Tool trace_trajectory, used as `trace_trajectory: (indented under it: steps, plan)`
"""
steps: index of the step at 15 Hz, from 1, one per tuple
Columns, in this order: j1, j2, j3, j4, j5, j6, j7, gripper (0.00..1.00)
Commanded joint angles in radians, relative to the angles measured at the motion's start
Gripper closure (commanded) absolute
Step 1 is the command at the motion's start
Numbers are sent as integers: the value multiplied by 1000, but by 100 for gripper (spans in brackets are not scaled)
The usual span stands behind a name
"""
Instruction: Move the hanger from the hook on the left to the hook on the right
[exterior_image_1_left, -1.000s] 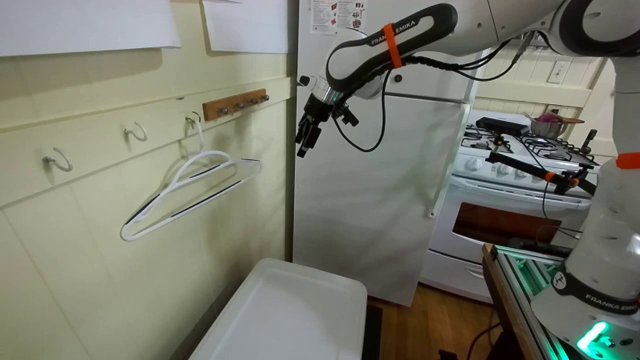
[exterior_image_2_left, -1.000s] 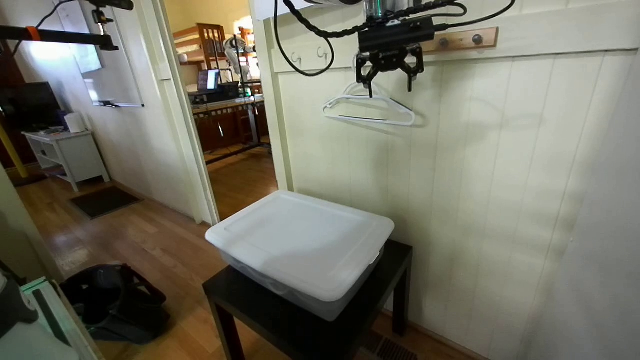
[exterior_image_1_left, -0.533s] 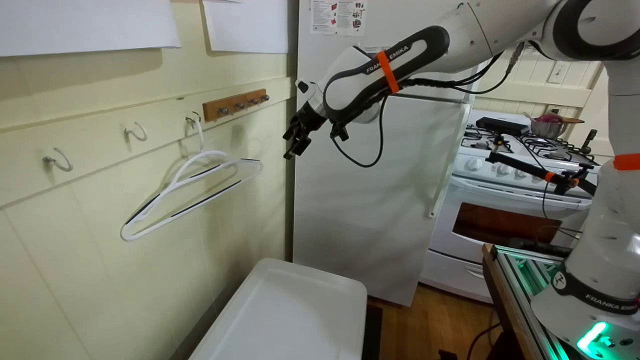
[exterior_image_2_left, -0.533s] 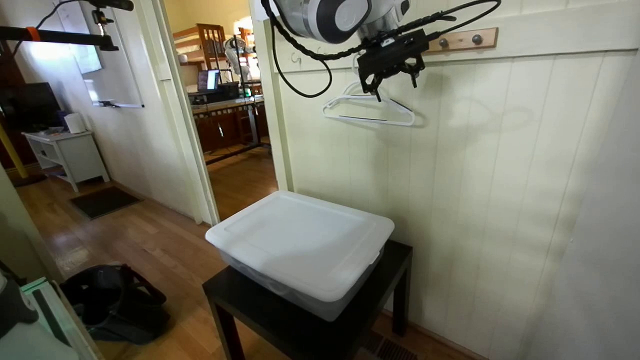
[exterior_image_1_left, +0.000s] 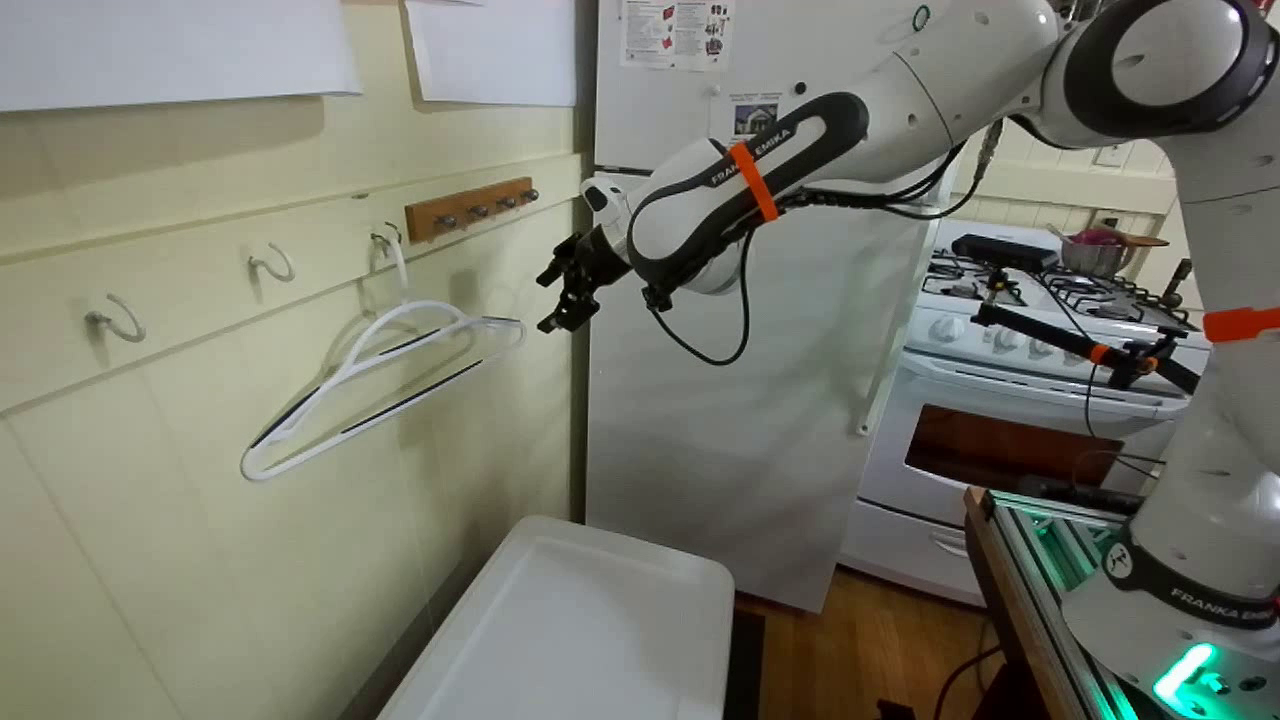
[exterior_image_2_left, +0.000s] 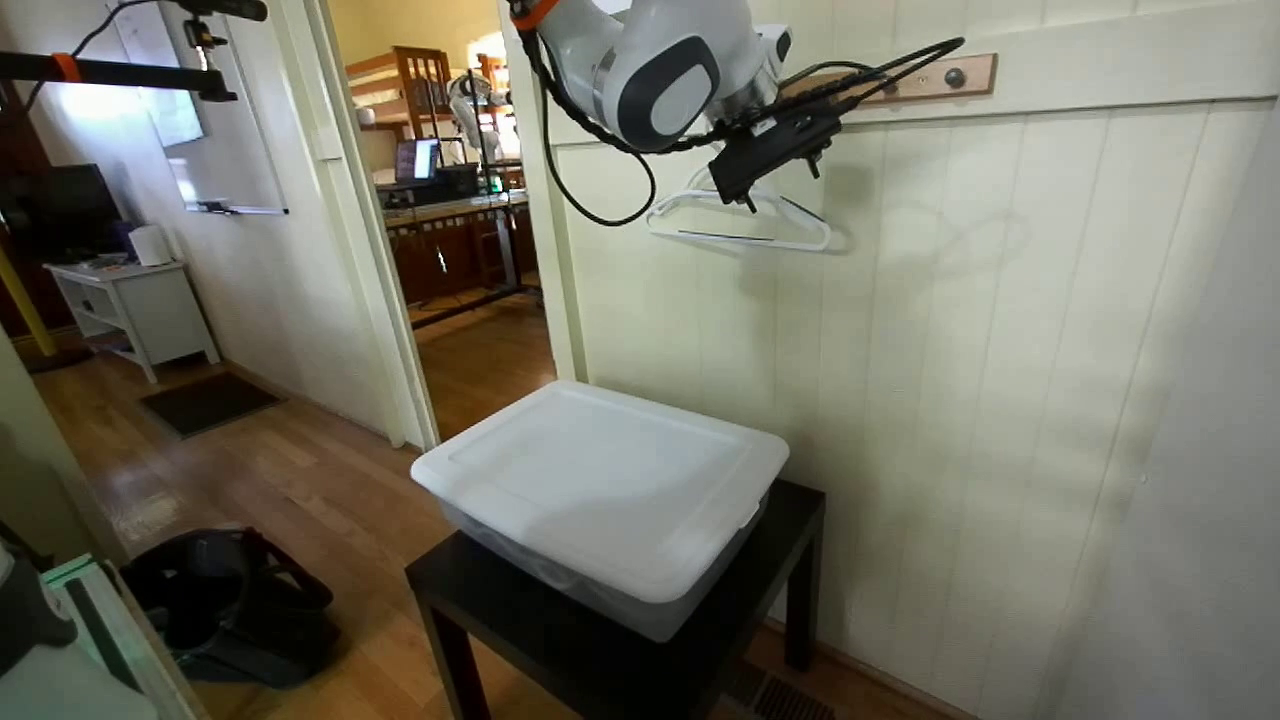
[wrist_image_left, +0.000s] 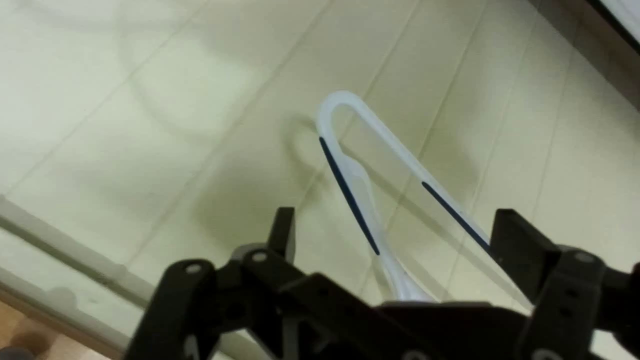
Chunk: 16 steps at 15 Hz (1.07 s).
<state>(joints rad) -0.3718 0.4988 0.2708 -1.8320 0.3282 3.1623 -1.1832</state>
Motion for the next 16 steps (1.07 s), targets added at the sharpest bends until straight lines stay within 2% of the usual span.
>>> trace_trajectory:
  steps: [1, 6, 13, 14, 15, 16]
  plan:
    - [-38, 72, 52, 28, -10, 99, -37, 0]
    - [-18, 138, 33, 55, -16, 214, -13, 0]
    - [-4, 192, 29, 105, -28, 241, -17, 0]
    - [-3, 197, 31, 113, -32, 241, -20, 3]
    - [-2, 202, 34, 121, -38, 241, -22, 25]
    - [3, 205, 31, 126, -44, 242, -24, 28]
